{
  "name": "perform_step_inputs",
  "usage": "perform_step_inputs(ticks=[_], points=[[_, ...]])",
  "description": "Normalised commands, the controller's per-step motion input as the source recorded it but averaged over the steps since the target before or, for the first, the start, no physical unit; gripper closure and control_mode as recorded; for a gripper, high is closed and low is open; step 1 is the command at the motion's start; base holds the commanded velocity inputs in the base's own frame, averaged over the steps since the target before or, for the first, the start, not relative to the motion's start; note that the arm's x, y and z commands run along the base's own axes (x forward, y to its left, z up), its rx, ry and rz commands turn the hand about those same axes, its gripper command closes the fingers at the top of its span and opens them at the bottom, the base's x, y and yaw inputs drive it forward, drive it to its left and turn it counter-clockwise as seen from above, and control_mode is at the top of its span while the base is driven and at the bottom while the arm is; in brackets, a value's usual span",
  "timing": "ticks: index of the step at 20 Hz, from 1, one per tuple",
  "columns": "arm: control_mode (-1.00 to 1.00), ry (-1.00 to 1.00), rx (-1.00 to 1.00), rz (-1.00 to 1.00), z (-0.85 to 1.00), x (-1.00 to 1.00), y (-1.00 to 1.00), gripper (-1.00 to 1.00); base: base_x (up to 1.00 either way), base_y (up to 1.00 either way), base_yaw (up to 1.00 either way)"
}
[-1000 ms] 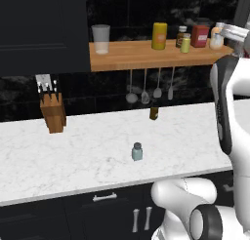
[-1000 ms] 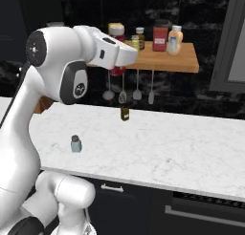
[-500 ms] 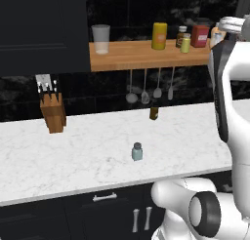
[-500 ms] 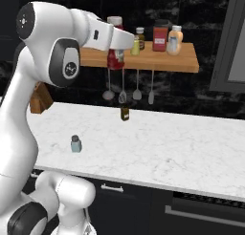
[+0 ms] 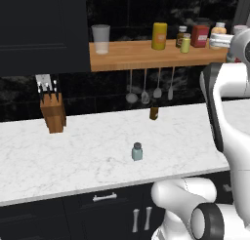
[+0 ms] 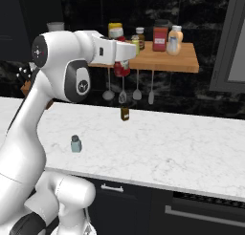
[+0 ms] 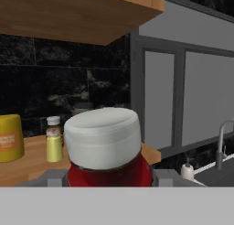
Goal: Put the shaker and condiment bottle from the counter next to their counterparts in the cabinet.
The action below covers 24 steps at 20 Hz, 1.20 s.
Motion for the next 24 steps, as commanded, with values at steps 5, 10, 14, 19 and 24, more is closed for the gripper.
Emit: perform_step_inputs(ticks=[5, 10, 14, 19, 24], points=[[-1.00, 0.10, 0.00, -0.01, 0.12, 0.47, -0.03, 1.00, 0.00, 0.00, 0.00], [-1.00, 0.00, -0.01, -0.01, 0.00, 0.30, 0.00, 1.00, 0.00, 0.00, 0.00], [-1.00, 0.00, 0.00, 0.00, 0.00, 0.16, -0.07, 1.00, 0.00, 0.00, 0.00], [-1.00, 0.00, 0.00, 0.00, 0.00, 0.32, -0.06, 1.00, 0.00, 0.00, 0.00], [-1.00, 0.00, 0.00, 0.00, 0.00, 0.37, -0.14, 1.00, 0.00, 0.00, 0.00]])
